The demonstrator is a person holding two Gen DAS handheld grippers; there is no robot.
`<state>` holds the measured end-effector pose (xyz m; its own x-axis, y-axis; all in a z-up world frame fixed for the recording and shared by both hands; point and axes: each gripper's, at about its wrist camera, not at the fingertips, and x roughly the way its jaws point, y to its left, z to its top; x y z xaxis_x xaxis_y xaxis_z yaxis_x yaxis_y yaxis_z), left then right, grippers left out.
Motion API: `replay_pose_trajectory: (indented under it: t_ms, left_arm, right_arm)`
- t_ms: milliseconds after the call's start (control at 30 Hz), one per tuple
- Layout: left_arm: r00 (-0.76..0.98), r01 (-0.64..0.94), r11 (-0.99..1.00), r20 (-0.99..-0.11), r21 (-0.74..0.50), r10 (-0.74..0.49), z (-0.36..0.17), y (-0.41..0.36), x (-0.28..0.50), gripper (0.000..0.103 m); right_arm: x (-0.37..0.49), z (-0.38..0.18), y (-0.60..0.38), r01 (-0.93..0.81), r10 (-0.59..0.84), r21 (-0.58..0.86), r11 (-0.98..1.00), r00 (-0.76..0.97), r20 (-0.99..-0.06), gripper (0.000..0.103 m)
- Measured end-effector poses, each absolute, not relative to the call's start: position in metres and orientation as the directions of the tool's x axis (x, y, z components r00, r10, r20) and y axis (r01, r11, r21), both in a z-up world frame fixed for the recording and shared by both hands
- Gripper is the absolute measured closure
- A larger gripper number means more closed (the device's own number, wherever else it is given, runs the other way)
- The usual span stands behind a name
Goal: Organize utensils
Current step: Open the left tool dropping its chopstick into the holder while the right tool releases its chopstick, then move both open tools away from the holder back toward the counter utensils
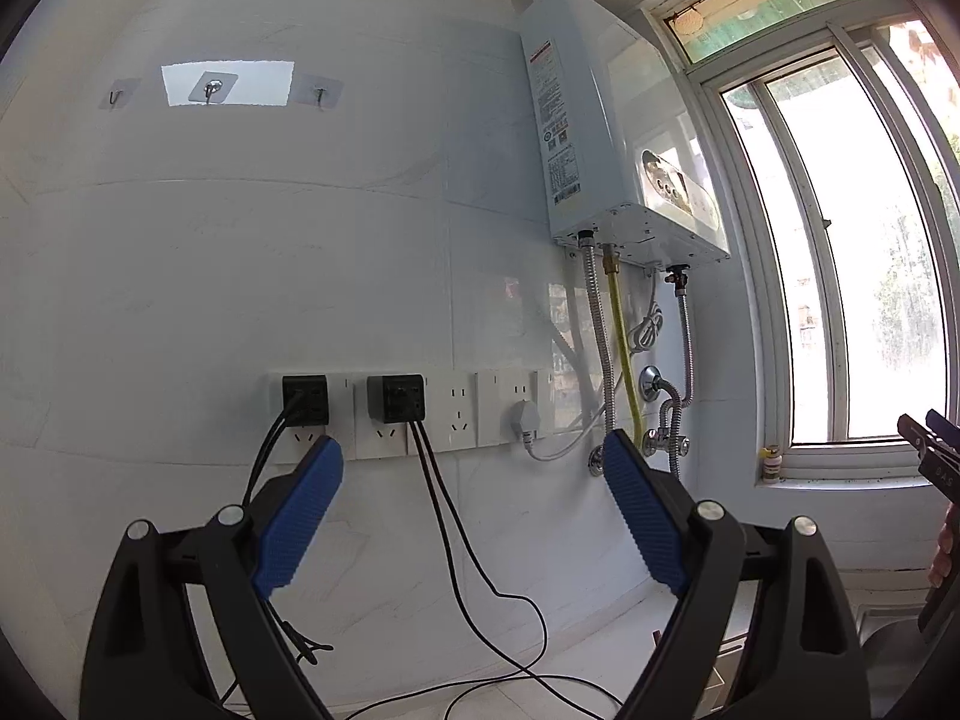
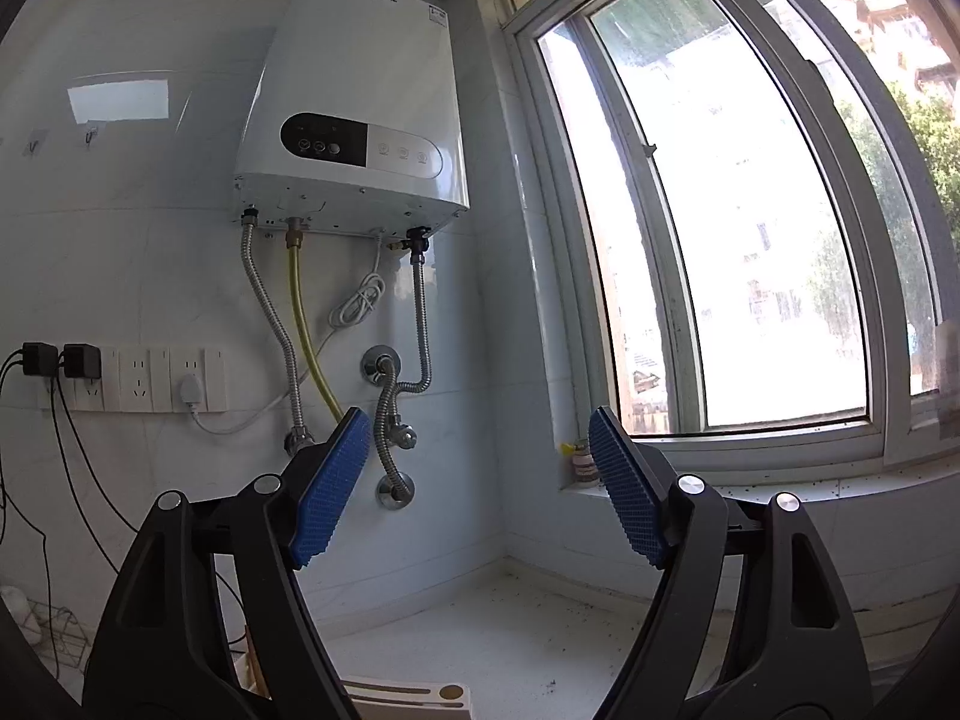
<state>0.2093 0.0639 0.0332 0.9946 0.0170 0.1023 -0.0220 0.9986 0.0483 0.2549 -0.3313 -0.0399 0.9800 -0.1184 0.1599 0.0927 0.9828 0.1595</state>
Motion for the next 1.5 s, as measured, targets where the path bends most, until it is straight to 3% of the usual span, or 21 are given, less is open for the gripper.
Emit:
replay_pose_trajectory:
  t_ms: [300, 900, 1133, 1333, 1500]
  left_arm:
    - [0.992, -0.115, 0.992, 0.056, 0.044, 0.112, 0.031, 0.100, 0.174, 0.016]
    - [0.926, -0.352, 0.936, -0.140, 0.026, 0.352, -0.013, 0.168, 0.116, 0.012]
    - [0.911, -0.354, 0.935, -0.228, -0.009, 0.343, -0.034, 0.180, 0.112, 0.012]
    - [0.906, -0.342, 0.939, -0.260, 0.018, 0.335, -0.047, 0.175, 0.120, 0.012]
    - [0.898, -0.353, 0.935, -0.271, 0.022, 0.345, -0.050, 0.173, 0.118, 0.012]
  right_arm:
    - [0.252, -0.038, -0.302, 0.018, -0.035, 0.133, 0.991, 0.992, 0.124, 0.030]
    - [0.262, -0.057, -0.226, -0.153, 0.151, 0.116, 0.981, 0.988, 0.026, 0.030]
    - [0.266, -0.064, -0.207, -0.190, 0.192, 0.107, 0.976, 0.981, -0.012, 0.026]
    - [0.261, -0.067, -0.203, -0.187, 0.190, 0.115, 0.976, 0.982, -0.018, 0.026]
    - [0.265, -0.074, -0.205, -0.166, 0.177, 0.134, 0.977, 0.981, -0.075, 0.024]
